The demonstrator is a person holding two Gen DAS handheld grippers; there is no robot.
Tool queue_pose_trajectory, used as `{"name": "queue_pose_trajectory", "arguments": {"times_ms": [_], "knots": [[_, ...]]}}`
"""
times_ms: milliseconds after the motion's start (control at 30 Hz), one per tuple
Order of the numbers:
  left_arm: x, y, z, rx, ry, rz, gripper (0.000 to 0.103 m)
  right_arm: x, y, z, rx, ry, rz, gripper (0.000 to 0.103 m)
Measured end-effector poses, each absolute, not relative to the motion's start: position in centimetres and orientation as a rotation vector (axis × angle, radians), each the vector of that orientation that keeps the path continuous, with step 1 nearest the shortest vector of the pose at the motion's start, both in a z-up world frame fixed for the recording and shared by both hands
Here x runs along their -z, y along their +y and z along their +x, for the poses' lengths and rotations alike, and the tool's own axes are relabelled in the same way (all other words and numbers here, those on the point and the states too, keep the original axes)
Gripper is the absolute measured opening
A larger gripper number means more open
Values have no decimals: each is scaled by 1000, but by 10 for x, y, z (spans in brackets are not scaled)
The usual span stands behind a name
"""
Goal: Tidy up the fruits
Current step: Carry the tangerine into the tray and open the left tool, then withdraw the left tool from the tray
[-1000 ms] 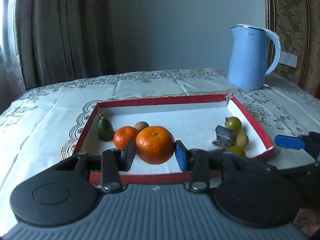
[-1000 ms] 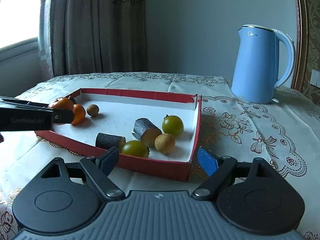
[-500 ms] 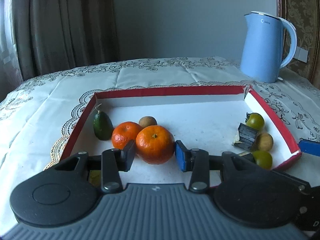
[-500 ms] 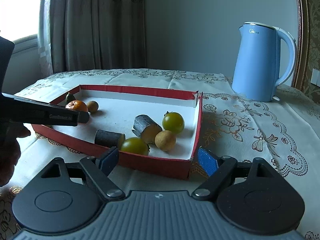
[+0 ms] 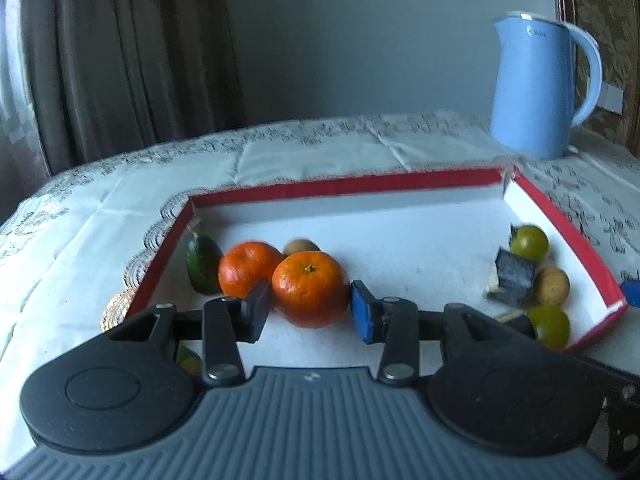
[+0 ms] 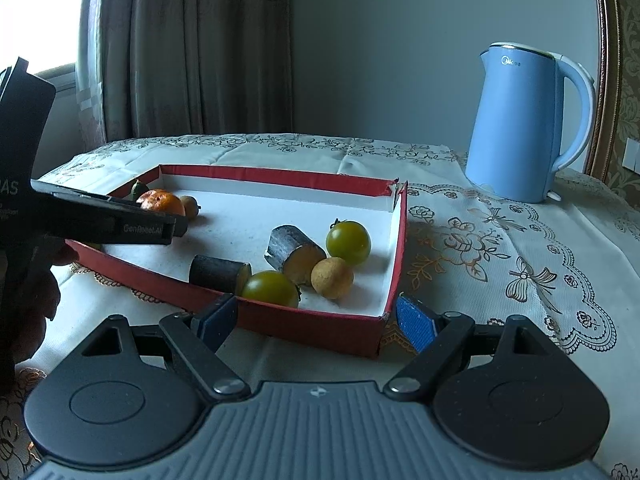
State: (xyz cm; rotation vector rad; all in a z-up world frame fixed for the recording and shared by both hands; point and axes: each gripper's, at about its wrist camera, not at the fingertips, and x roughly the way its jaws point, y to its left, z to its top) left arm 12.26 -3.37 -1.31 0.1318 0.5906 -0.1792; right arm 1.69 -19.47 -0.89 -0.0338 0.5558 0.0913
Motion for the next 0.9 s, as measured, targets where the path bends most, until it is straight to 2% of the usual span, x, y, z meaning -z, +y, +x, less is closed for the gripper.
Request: {"name": "queue_pose_trajectory", "arguments": {"times_ms": [300,367,433,733,767,833,900], "knots": [[16,-28,119,202,627,105,40,9,-195,17,-91,559,-35,87],[14,-26,114,223,626,94,43,10,-194,18,-91,564,-36,87],[11,-25,109,235,621,78,57,10,-194,19,-90,567,-37,87],[5,-19,85,224,598,71,58,12,-194,21,-88,578,-37,87],[4,-18,81,223,596,64,60,13,-194,21,-87,580,-38,87],[2,-16,74,215,586,57,72,13,-194,22,-84,584,-39,87],[0,-14,68,201,568,55,74,14,-194,22,-82,585,-38,87]]}}
